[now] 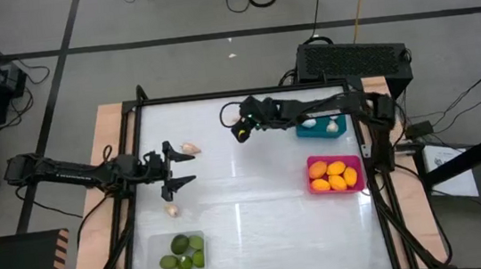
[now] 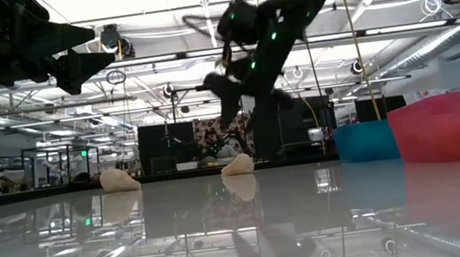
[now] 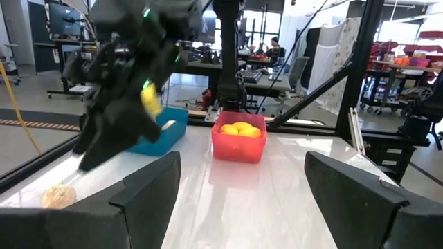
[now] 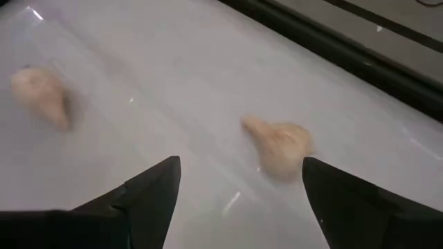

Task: Sort produce into baskets
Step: Put the white garlic into the blue bin

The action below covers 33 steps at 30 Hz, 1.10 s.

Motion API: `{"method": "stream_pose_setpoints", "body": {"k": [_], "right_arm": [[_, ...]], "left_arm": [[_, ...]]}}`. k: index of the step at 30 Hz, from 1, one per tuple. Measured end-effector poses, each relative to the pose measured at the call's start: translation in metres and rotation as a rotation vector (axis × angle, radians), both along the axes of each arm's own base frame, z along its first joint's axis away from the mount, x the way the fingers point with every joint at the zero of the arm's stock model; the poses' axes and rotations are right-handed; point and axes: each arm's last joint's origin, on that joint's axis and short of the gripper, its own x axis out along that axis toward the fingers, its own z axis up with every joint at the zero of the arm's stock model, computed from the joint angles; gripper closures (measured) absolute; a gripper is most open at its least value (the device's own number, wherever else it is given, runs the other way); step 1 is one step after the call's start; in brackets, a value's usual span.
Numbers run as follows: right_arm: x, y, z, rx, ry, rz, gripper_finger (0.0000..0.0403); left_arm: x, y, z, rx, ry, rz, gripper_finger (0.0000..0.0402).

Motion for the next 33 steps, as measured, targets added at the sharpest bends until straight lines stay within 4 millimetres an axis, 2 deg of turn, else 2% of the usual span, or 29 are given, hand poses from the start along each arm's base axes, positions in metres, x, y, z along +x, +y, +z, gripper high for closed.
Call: {"method": "stream_pose_setpoints", "body": {"k": [6,13,22,27,33], "right_arm": [[0.011,-0.022,-0.035,-0.015,-0.016,-0.036,0.0108],[0.006,-0.039,-0.05,-0.028,0.041,-0.048,0.0108],[0.01,-0.043,-0.076,0.007,0.065,-0.031,0.0111],[0.01,-0.044,-0.081,0.002,0.08,-0.031,0.0136],[0.011,-0.044,-0.076,-0.012,0.069,-0.014,0.0196]], "left_arm": [[0.0,0.0,0.0,0.0,0.004,0.0,0.0089],[0.0,0.001,-0.004,0.034,0.037,0.013,0.0089],[0.0,0.004,-0.005,0.046,0.052,0.033,0.0089],[0.0,0.004,-0.005,0.047,0.053,0.033,0.0089],[0.0,0.004,-0.005,0.046,0.052,0.033,0.0089]]}}
